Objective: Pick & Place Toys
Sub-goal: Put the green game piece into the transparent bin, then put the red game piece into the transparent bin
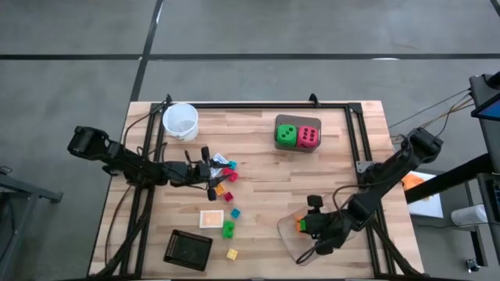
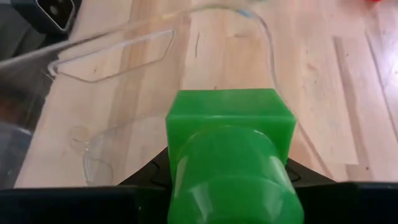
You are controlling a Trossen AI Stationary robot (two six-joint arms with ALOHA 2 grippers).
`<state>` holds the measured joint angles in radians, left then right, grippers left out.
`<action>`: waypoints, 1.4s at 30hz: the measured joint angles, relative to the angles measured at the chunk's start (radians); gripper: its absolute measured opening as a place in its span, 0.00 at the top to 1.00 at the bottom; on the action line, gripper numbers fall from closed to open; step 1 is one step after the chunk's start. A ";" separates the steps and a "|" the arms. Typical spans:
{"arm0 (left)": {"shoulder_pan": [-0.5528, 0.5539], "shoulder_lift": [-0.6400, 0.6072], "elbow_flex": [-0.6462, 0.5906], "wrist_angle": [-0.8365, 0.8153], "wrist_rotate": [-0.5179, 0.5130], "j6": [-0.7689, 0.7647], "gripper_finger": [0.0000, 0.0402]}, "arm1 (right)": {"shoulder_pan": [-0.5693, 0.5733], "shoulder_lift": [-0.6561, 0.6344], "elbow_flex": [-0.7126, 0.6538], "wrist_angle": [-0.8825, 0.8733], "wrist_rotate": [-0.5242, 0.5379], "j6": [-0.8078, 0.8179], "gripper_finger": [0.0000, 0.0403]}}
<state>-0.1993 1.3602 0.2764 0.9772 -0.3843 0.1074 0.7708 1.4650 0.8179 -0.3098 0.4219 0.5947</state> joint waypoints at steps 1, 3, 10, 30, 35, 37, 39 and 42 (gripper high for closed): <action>0.000 0.000 0.000 -0.003 0.000 0.000 0.63 | 0.000 0.008 0.003 -0.001 -0.003 0.006 0.70; 0.000 0.000 0.000 -0.006 0.000 0.000 0.63 | 0.000 0.019 0.012 0.001 -0.008 0.026 0.70; 0.000 0.000 0.000 -0.006 0.000 0.000 0.63 | 0.000 0.028 0.022 0.001 -0.018 0.098 0.28; 0.002 0.000 0.141 -0.383 -0.019 -0.065 0.63 | -0.007 0.073 -0.127 0.982 0.080 -0.462 0.12; 0.009 0.000 0.266 -0.735 -0.019 -0.129 0.63 | -0.070 0.057 -0.256 1.275 -0.053 -0.572 0.12; 0.021 0.001 0.326 -0.918 -0.018 -0.151 0.63 | -0.093 0.020 -0.304 1.276 -0.056 -0.561 0.12; 0.035 0.004 0.381 -1.083 -0.015 -0.158 0.63 | -0.112 -0.019 -0.349 1.277 -0.056 -0.540 0.12; 0.062 0.004 0.443 -1.248 -0.001 -0.139 0.63 | -0.126 -0.074 -0.404 1.276 -0.056 -0.528 0.12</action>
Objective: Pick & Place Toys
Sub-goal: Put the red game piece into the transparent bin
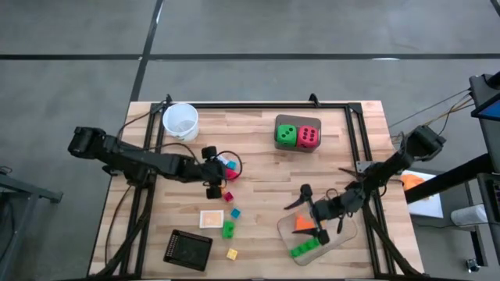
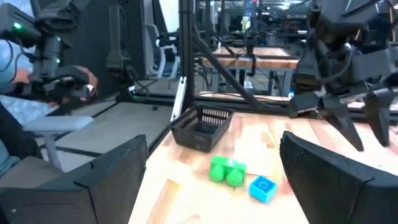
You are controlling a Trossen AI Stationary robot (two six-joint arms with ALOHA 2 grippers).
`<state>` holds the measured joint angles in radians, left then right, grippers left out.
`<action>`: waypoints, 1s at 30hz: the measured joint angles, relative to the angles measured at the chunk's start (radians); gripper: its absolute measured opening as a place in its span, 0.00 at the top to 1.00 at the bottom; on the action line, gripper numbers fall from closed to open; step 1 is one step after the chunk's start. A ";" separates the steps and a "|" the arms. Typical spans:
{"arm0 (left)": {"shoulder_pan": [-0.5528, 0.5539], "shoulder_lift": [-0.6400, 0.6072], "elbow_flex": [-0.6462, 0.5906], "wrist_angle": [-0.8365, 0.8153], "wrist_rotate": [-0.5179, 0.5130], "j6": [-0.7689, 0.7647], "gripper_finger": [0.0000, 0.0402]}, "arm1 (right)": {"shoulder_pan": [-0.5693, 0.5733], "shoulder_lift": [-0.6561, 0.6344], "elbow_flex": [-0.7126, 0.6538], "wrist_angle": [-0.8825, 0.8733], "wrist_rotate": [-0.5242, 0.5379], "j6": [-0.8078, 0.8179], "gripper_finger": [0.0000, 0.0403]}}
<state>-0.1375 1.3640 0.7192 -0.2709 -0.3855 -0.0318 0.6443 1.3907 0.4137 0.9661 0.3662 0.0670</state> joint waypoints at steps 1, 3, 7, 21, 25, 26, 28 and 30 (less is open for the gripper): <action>0.011 0.000 0.012 -0.025 0.008 0.023 0.63 | -0.001 -0.017 -0.013 0.000 0.000 0.001 0.12; 0.036 0.000 0.024 -0.052 0.036 0.080 0.63 | -0.003 -0.046 -0.029 0.002 -0.001 0.000 0.12; 0.085 0.025 0.030 -0.050 0.129 0.208 0.63 | -0.003 -0.086 -0.049 -0.008 -0.001 -0.002 0.12; 0.158 0.228 0.107 -0.070 0.222 0.375 0.63 | -0.003 -0.099 -0.056 -0.033 -0.001 -0.007 0.12; 0.162 0.297 0.167 -0.106 0.222 0.406 0.63 | -0.003 -0.099 -0.056 -0.032 -0.001 -0.006 0.12; 0.162 0.312 0.183 -0.113 0.222 0.414 0.63 | -0.003 -0.099 -0.056 -0.034 -0.001 -0.006 0.12; 0.163 0.339 0.213 -0.138 0.226 0.424 0.63 | -0.003 -0.099 -0.056 -0.033 -0.001 -0.004 0.12; 0.164 0.362 0.234 -0.164 0.233 0.427 0.63 | -0.003 -0.099 -0.056 -0.034 -0.001 -0.004 0.12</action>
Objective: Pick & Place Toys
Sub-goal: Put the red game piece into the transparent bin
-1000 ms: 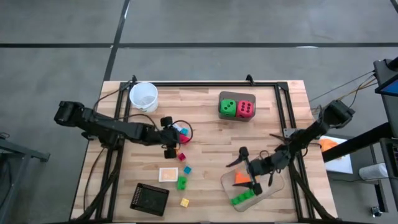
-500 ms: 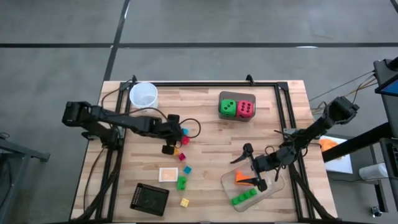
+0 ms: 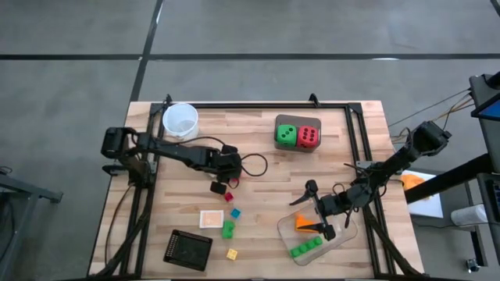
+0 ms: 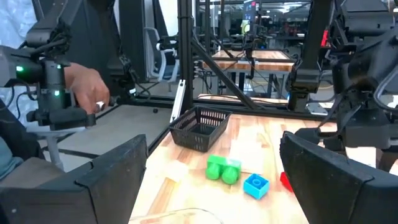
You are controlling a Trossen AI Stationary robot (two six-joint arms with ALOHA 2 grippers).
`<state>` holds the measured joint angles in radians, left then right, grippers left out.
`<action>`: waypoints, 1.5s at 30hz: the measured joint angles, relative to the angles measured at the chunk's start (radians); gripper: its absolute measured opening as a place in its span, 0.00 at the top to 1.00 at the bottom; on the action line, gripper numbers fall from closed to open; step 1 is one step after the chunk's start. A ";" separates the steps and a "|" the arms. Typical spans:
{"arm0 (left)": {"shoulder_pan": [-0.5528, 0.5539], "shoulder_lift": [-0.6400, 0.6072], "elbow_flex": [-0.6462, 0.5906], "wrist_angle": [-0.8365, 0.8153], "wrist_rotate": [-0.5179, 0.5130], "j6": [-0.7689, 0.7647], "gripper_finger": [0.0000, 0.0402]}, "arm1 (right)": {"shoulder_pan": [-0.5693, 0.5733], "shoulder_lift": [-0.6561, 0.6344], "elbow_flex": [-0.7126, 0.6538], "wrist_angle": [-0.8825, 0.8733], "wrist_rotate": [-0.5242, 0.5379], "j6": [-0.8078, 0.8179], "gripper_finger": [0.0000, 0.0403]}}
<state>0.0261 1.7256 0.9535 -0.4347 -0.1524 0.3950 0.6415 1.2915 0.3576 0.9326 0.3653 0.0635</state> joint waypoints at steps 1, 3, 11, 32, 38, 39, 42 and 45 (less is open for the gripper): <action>0.000 0.006 0.008 -0.002 0.000 0.003 0.63 | 0.000 0.000 0.000 0.000 0.000 0.000 0.12; 0.000 0.017 0.021 -0.013 0.001 0.018 0.63 | 0.000 0.000 0.000 0.000 0.000 0.000 0.12; 0.005 0.026 0.032 -0.016 0.011 0.047 0.63 | 0.000 0.000 -0.001 -0.010 0.000 0.003 0.12; 0.006 -0.013 0.026 -0.050 0.002 0.053 0.88 | 0.000 0.000 -0.001 -0.030 0.000 0.012 0.12; 0.006 -0.056 0.027 -0.037 -0.011 0.026 0.97 | 0.000 0.000 -0.001 -0.037 0.000 0.012 0.12; 0.006 -0.061 0.027 -0.035 -0.011 0.023 0.99 | 0.000 0.000 -0.002 -0.038 0.000 0.012 0.12; 0.006 -0.084 0.027 -0.011 -0.012 0.002 1.00 | 0.000 0.000 -0.002 -0.037 0.000 0.012 0.12; 0.006 -0.092 0.027 0.020 -0.012 -0.010 1.00 | 0.000 0.000 -0.002 -0.037 0.000 0.012 0.12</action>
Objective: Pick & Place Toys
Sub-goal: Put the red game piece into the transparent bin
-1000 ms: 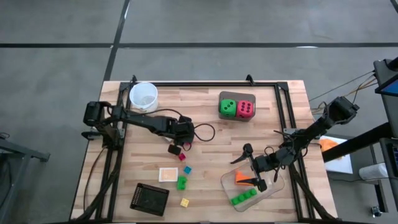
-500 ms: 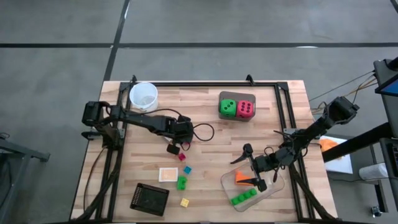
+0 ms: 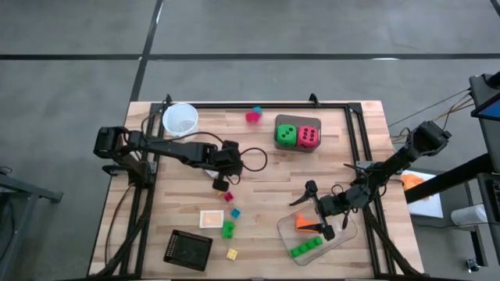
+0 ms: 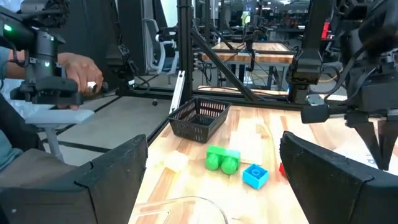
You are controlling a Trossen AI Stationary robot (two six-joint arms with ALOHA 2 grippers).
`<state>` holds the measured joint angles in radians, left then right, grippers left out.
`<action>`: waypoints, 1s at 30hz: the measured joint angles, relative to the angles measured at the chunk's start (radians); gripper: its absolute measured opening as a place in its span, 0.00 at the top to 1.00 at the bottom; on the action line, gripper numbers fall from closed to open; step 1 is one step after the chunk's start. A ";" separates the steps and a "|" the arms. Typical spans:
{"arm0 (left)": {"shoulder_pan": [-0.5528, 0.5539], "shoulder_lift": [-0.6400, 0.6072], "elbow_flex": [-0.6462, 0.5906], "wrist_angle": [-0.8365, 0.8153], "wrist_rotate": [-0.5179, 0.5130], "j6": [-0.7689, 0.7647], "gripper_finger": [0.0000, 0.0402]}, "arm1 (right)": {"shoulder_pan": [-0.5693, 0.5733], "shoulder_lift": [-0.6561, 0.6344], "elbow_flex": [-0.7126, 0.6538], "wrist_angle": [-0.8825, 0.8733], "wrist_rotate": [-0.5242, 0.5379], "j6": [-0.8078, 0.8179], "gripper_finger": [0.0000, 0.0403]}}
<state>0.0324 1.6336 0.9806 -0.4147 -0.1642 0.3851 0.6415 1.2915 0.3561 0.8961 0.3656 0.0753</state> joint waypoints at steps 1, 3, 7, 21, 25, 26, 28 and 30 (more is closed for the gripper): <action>0.000 -0.002 0.000 0.007 0.000 0.000 1.00 | 0.000 0.000 0.000 -0.001 0.001 0.000 0.12; 0.003 -0.007 0.001 0.025 0.000 0.000 1.00 | 0.000 0.000 0.000 0.000 0.001 0.000 0.12; 0.012 -0.008 0.001 0.033 0.000 0.000 1.00 | 0.000 0.000 0.000 0.000 0.003 0.000 0.12; 0.168 -0.008 0.009 0.296 -0.002 -0.196 0.98 | -0.016 0.000 0.000 0.001 0.066 0.000 0.12; 0.295 -0.007 0.036 0.302 0.195 -0.284 0.84 | -0.017 0.000 0.000 0.000 0.090 0.002 0.12; 0.319 -0.007 0.040 0.309 0.232 -0.293 0.80 | -0.017 0.000 0.000 0.000 0.090 0.003 0.12; 0.362 -0.006 0.055 0.313 0.262 -0.331 0.69 | -0.017 0.000 0.000 0.000 0.090 0.004 0.12; 0.399 -0.006 0.082 0.310 0.270 -0.366 0.58 | -0.017 0.000 0.000 -0.001 0.093 0.004 0.12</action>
<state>0.4317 1.6279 1.0627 -0.1047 0.1058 0.0195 0.6243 1.2919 0.3561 0.8955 0.4589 0.0792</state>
